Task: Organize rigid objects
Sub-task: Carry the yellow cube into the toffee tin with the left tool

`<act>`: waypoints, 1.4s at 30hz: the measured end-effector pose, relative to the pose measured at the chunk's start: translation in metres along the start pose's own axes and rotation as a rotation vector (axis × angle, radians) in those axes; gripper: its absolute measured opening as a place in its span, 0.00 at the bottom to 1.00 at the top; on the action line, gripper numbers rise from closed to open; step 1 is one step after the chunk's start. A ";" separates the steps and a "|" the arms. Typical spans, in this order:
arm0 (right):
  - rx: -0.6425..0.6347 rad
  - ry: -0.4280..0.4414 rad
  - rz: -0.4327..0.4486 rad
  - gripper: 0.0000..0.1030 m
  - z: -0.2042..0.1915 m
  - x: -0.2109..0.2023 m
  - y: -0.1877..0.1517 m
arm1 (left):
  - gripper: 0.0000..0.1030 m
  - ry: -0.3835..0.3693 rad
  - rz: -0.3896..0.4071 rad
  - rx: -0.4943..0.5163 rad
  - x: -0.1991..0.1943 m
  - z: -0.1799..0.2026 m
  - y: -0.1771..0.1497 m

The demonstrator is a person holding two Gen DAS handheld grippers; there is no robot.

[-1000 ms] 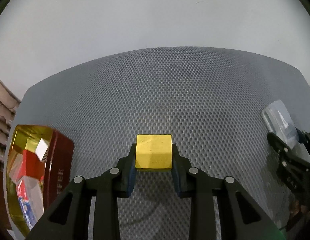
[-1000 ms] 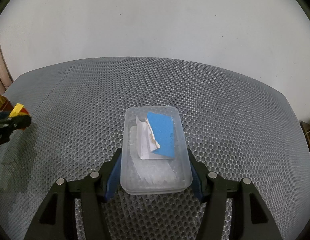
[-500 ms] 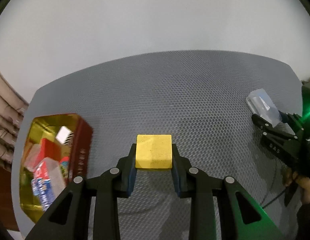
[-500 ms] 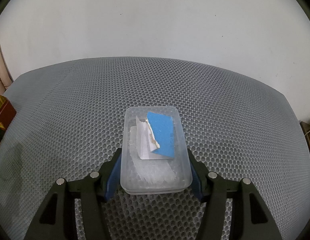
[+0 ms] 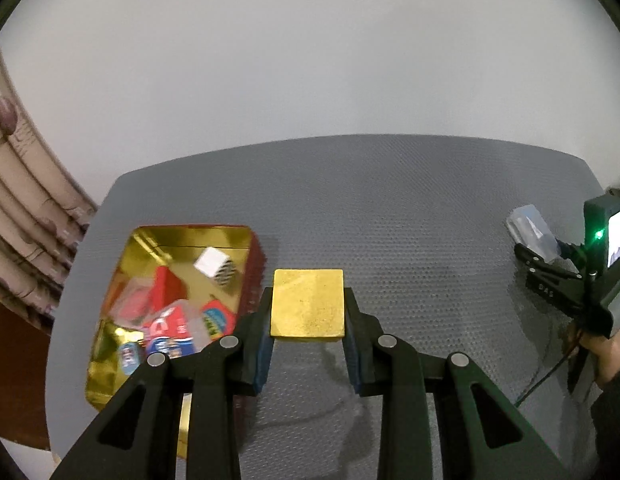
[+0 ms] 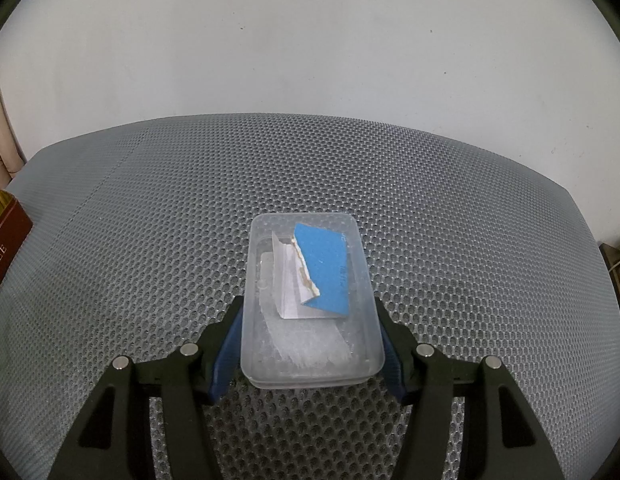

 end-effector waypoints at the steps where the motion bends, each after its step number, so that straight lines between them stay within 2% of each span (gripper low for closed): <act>1: 0.000 0.000 0.000 0.59 0.000 0.000 0.000 | 0.26 0.009 0.002 -0.006 -0.002 -0.007 0.001; 6: -0.001 0.000 0.000 0.59 0.000 0.000 0.000 | 0.26 0.064 0.008 -0.047 -0.011 -0.049 0.003; 13: 0.000 0.000 0.000 0.59 0.000 0.000 0.000 | 0.26 0.189 0.012 -0.121 -0.019 -0.134 0.003; 19: -0.001 0.000 0.000 0.59 0.001 0.000 0.000 | 0.26 0.205 -0.044 -0.192 -0.004 -0.171 -0.018; 25: -0.002 0.000 0.000 0.59 -0.004 -0.002 0.001 | 0.26 0.190 -0.112 -0.227 0.017 -0.185 -0.048; 34: -0.002 0.001 0.000 0.59 -0.006 -0.003 0.003 | 0.26 0.168 -0.162 -0.258 0.035 -0.190 -0.079; 39: -0.005 0.002 0.000 0.59 -0.004 -0.002 0.005 | 0.26 0.172 -0.178 -0.289 0.045 -0.193 -0.088; 42: -0.006 0.002 0.000 0.59 -0.004 -0.002 0.005 | 0.26 0.169 -0.177 -0.276 0.048 -0.191 -0.088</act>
Point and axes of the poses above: each gripper's, at about its wrist camera, not at the fingertips, and x roughly the way its jaws point, z to its right, y to its top, the point moved 10 cm from there along x, roughly the way its jaws point, and after that the axes turned 14 degrees about z, right-handed, at the moved point
